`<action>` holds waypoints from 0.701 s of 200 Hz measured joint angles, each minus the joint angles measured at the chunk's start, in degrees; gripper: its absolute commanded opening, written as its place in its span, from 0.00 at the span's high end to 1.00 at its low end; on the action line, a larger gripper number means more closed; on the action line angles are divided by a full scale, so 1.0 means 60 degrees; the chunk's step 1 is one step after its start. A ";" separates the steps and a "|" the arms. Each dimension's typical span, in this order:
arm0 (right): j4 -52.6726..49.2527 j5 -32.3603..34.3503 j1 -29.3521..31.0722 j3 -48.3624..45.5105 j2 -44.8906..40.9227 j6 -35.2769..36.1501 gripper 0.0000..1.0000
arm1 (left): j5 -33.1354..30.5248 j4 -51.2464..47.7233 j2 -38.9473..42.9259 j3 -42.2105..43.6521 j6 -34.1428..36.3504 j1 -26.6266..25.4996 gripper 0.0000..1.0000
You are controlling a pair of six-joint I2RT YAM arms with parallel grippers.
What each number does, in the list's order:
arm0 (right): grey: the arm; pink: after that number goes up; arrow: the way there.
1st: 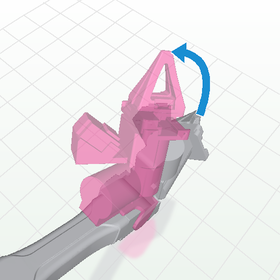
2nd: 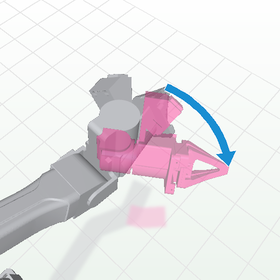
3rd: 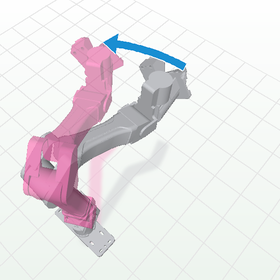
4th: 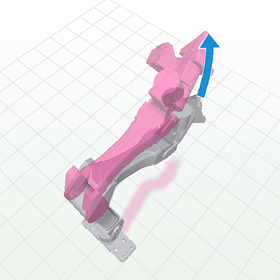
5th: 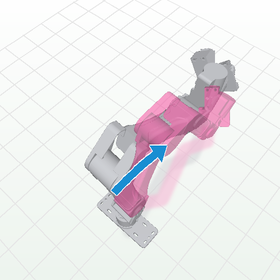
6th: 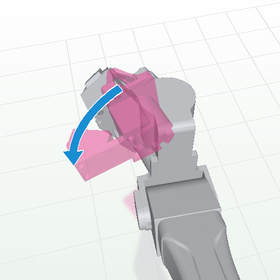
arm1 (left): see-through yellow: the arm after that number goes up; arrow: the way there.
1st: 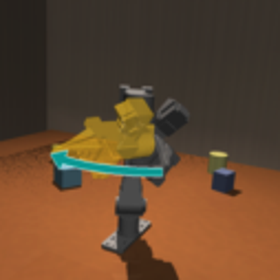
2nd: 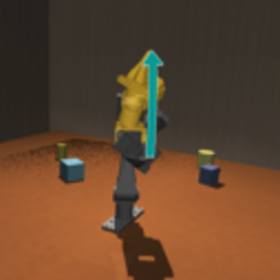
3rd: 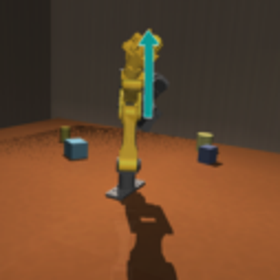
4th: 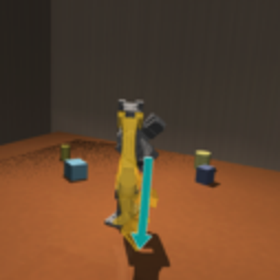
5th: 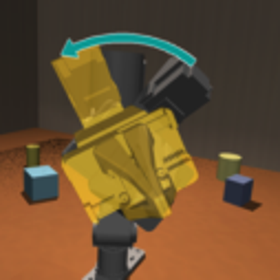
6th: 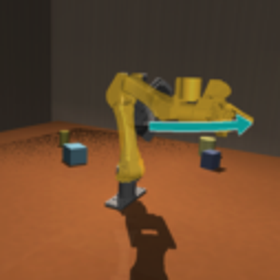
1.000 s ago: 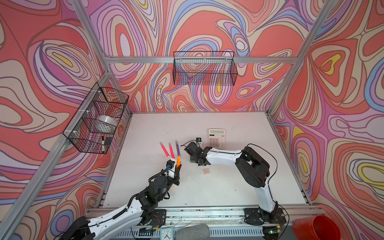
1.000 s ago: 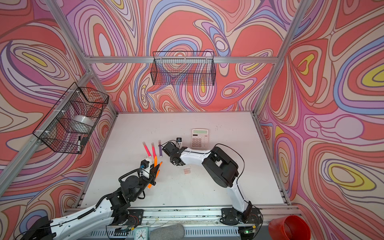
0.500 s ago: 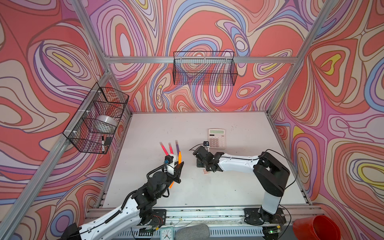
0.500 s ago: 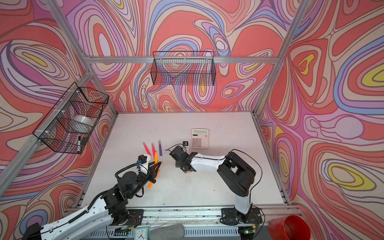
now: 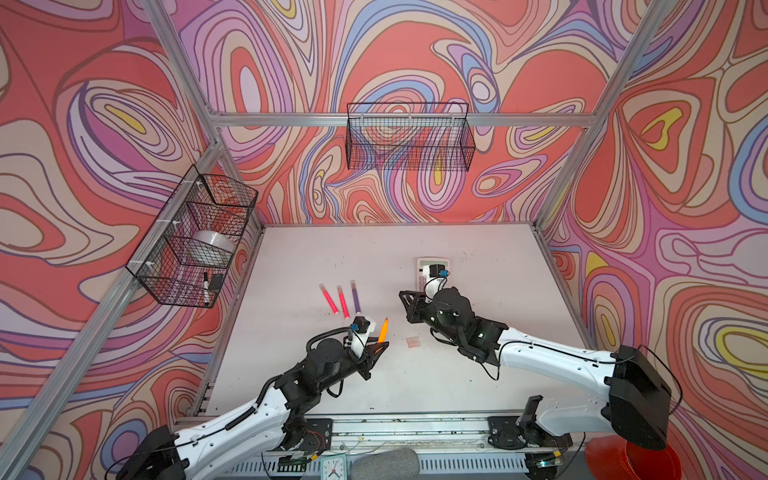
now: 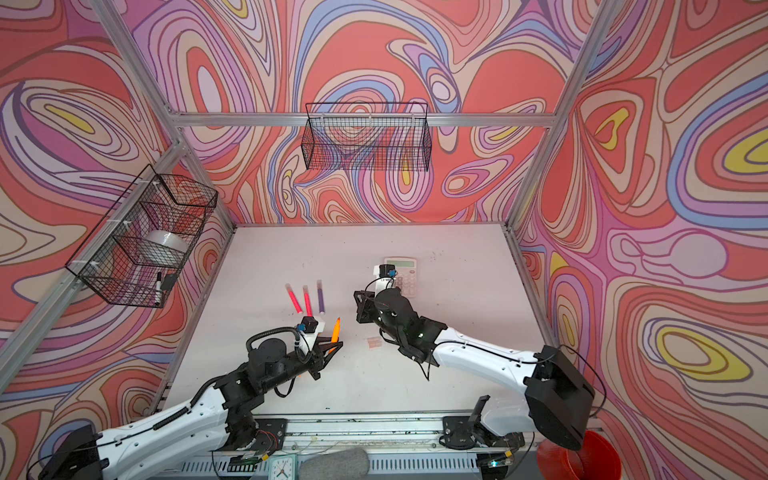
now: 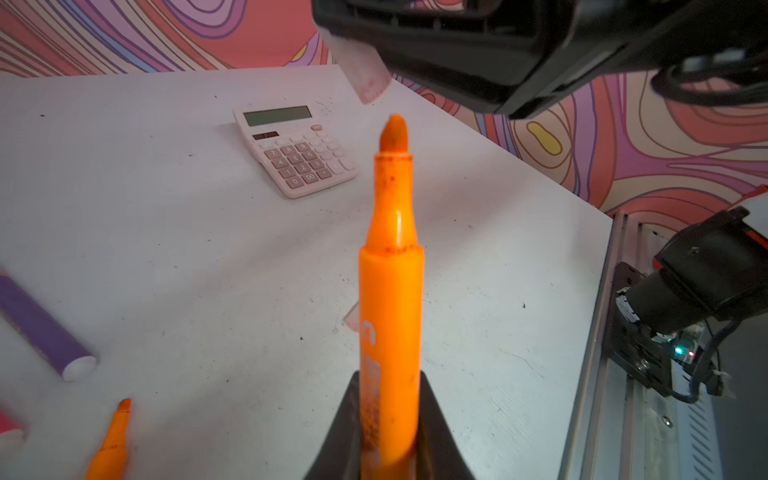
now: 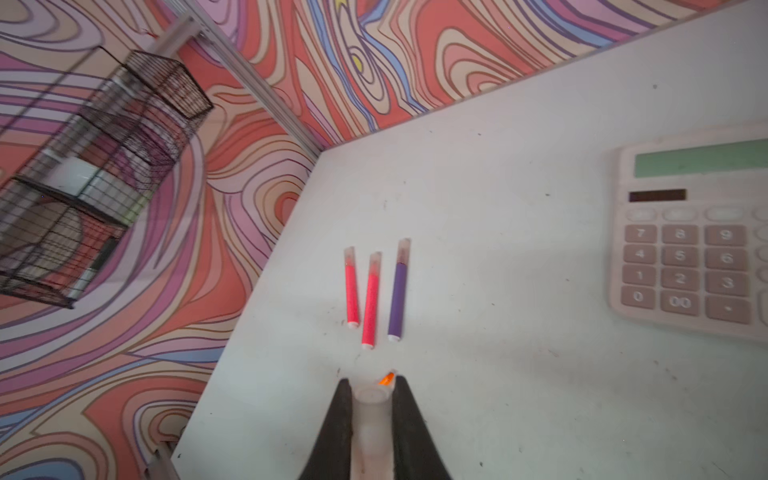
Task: Insert the pens into the pen caps
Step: 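Carry the pink cap with the right gripper toward the highlighter tip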
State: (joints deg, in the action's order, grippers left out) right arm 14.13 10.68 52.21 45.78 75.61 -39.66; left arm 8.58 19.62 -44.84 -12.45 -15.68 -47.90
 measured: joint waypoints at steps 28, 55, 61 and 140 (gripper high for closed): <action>0.1359 -0.0656 0.0004 -0.0463 -0.0127 0.0186 1.00 | 0.0044 0.0393 -0.0619 -0.0175 -0.0033 0.0000 1.00; 0.2262 -0.1064 0.0047 -0.0878 -0.0262 0.0248 0.99 | -0.0408 0.0514 -0.0965 -0.0259 -0.0164 0.0000 1.00; 0.2459 -0.1140 0.0055 -0.0987 -0.0302 0.0248 0.97 | -0.0499 0.0525 -0.1042 -0.0306 -0.0182 0.0000 1.00; 0.3945 -0.1632 0.0066 -0.1541 0.0073 0.0149 0.98 | -0.0798 0.0754 -0.1217 -0.0433 -0.0375 0.0000 1.00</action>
State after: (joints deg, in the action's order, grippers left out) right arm 37.80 0.89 52.60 36.53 76.05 -38.76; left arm 3.79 24.14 -52.14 -15.05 -17.93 -47.90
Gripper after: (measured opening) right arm 0.144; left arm 0.188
